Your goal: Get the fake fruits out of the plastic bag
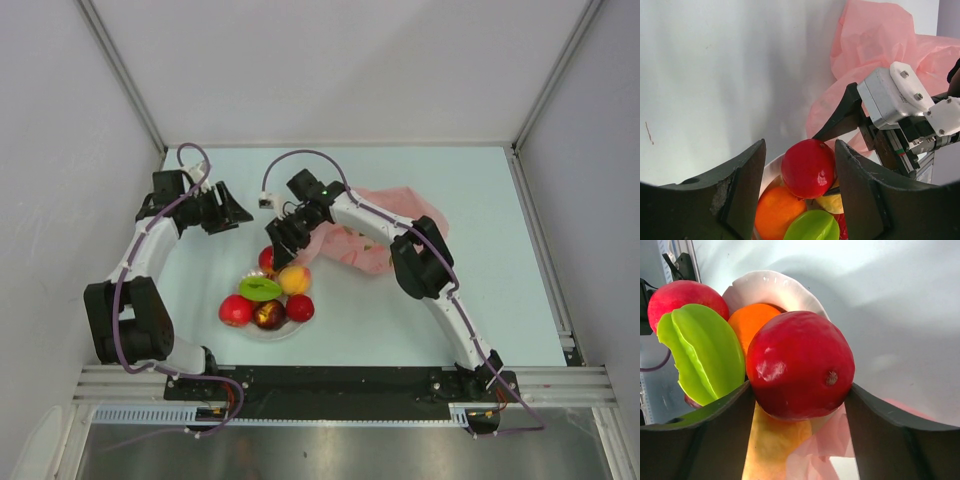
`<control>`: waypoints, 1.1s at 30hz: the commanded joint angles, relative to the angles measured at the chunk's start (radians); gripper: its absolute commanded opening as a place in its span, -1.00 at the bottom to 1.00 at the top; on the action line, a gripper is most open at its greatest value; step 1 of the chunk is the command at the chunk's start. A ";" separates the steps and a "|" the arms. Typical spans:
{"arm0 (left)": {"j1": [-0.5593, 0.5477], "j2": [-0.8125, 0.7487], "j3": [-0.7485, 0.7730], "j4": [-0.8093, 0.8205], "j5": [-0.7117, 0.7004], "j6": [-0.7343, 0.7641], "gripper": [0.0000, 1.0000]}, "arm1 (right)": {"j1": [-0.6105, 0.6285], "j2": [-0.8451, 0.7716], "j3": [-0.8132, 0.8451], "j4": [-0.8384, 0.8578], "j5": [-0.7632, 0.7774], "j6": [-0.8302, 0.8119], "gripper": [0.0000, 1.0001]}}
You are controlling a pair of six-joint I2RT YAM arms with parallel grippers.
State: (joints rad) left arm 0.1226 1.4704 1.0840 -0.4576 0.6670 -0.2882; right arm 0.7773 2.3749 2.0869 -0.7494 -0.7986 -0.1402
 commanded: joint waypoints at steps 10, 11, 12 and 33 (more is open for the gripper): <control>-0.011 0.002 -0.004 0.036 0.022 0.001 0.26 | -0.015 -0.055 -0.004 0.005 0.032 0.033 1.00; -0.012 0.005 -0.007 0.037 0.025 0.001 0.26 | -0.016 -0.060 -0.001 0.005 0.029 0.031 0.99; -0.012 0.008 -0.010 0.040 0.028 0.001 0.26 | -0.021 -0.062 0.001 0.001 0.026 0.030 0.99; -0.086 0.104 -0.059 0.037 0.129 0.061 -0.06 | -0.012 -0.108 -0.021 -0.053 0.006 -0.064 0.99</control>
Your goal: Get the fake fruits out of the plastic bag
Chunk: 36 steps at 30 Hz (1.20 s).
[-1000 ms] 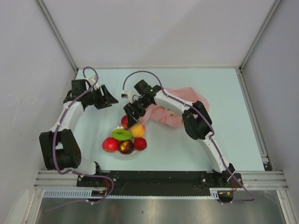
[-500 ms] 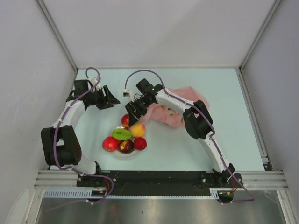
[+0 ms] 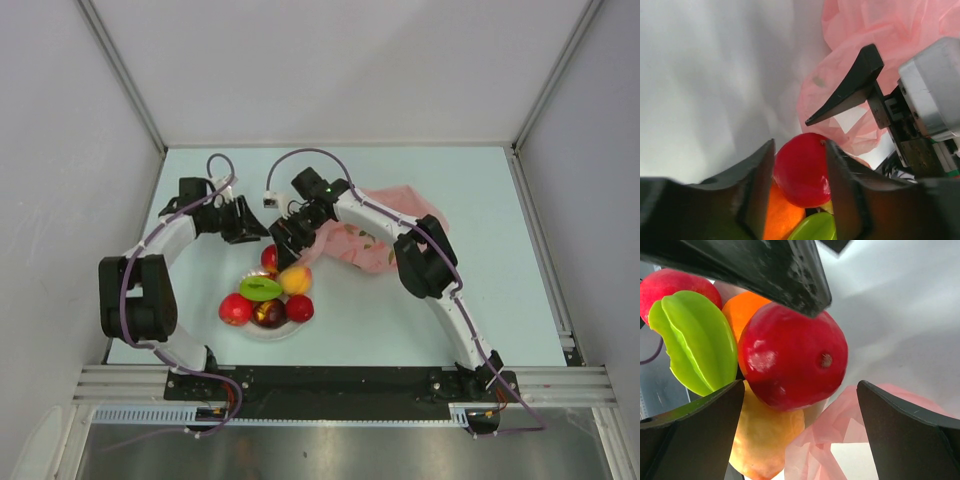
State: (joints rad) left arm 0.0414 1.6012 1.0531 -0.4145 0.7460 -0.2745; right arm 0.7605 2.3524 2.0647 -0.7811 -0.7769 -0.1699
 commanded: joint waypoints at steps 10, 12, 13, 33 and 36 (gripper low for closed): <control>-0.032 -0.053 -0.085 0.020 0.098 0.049 -0.43 | 0.017 -0.090 -0.005 -0.018 -0.013 -0.043 0.99; -0.061 -0.044 -0.079 0.011 0.098 0.058 -0.43 | 0.022 -0.088 -0.005 -0.020 -0.007 -0.045 0.99; -0.063 -0.040 -0.074 -0.003 0.096 0.069 -0.43 | 0.023 -0.090 -0.005 -0.018 -0.004 -0.043 1.00; -0.044 -0.009 0.025 -0.052 -0.022 0.096 -0.42 | 0.010 -0.053 0.095 0.008 0.067 -0.048 0.99; -0.044 0.000 0.031 -0.049 -0.016 0.090 -0.43 | 0.007 -0.059 0.101 0.005 0.071 -0.049 1.00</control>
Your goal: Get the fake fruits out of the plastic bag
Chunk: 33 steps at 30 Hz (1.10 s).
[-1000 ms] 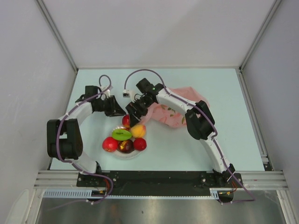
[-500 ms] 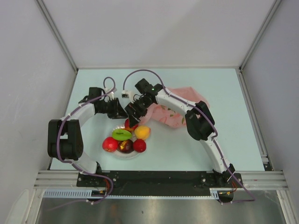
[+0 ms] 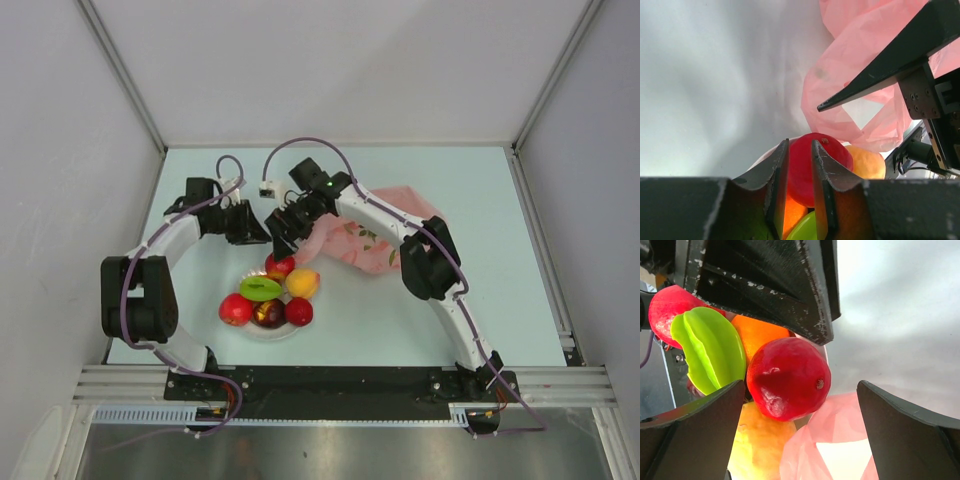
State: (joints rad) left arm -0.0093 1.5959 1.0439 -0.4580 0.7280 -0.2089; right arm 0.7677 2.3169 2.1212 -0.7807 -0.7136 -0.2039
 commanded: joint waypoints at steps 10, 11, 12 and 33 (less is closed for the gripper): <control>0.006 0.012 0.050 0.010 0.004 0.013 -0.43 | -0.031 -0.086 0.160 0.078 0.037 0.050 0.99; 0.006 0.012 0.050 0.013 0.005 0.008 -0.44 | -0.033 -0.093 0.186 0.083 0.040 0.058 0.99; 0.006 0.012 0.050 0.016 0.007 0.006 -0.44 | -0.041 -0.100 0.197 0.087 0.048 0.061 0.99; 0.146 -0.132 0.183 0.012 0.021 -0.011 0.00 | -0.311 -0.522 -0.526 0.061 0.621 -0.135 0.18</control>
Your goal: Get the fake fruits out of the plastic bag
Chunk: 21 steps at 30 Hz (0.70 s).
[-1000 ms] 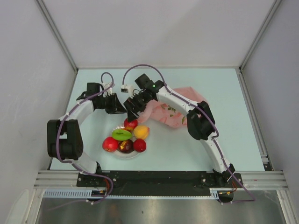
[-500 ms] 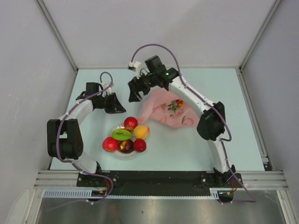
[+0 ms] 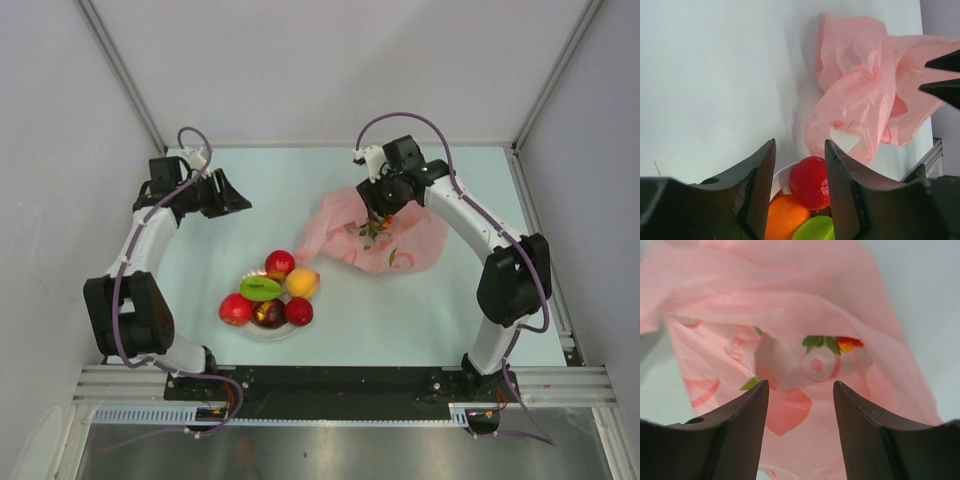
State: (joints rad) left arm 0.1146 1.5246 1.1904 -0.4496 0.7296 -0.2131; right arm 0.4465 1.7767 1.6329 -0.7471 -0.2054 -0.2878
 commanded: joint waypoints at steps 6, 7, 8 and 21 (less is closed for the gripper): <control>0.023 -0.122 0.020 -0.020 -0.009 0.023 0.07 | -0.032 0.176 0.028 0.068 0.146 -0.040 0.25; 0.022 -0.135 0.000 -0.017 -0.010 0.020 0.08 | -0.035 0.217 0.044 0.080 0.152 -0.039 0.27; 0.022 -0.145 -0.006 -0.017 -0.009 0.020 0.08 | -0.040 0.234 0.063 0.089 0.161 -0.039 0.32; 0.023 -0.178 -0.041 -0.012 -0.003 0.001 0.10 | -0.061 0.409 0.122 0.118 0.159 -0.094 0.28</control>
State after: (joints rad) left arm 0.1326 1.3846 1.1656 -0.4770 0.7174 -0.2096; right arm 0.3874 2.1513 1.7138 -0.6521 -0.0349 -0.3492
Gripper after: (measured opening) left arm 0.547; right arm 0.673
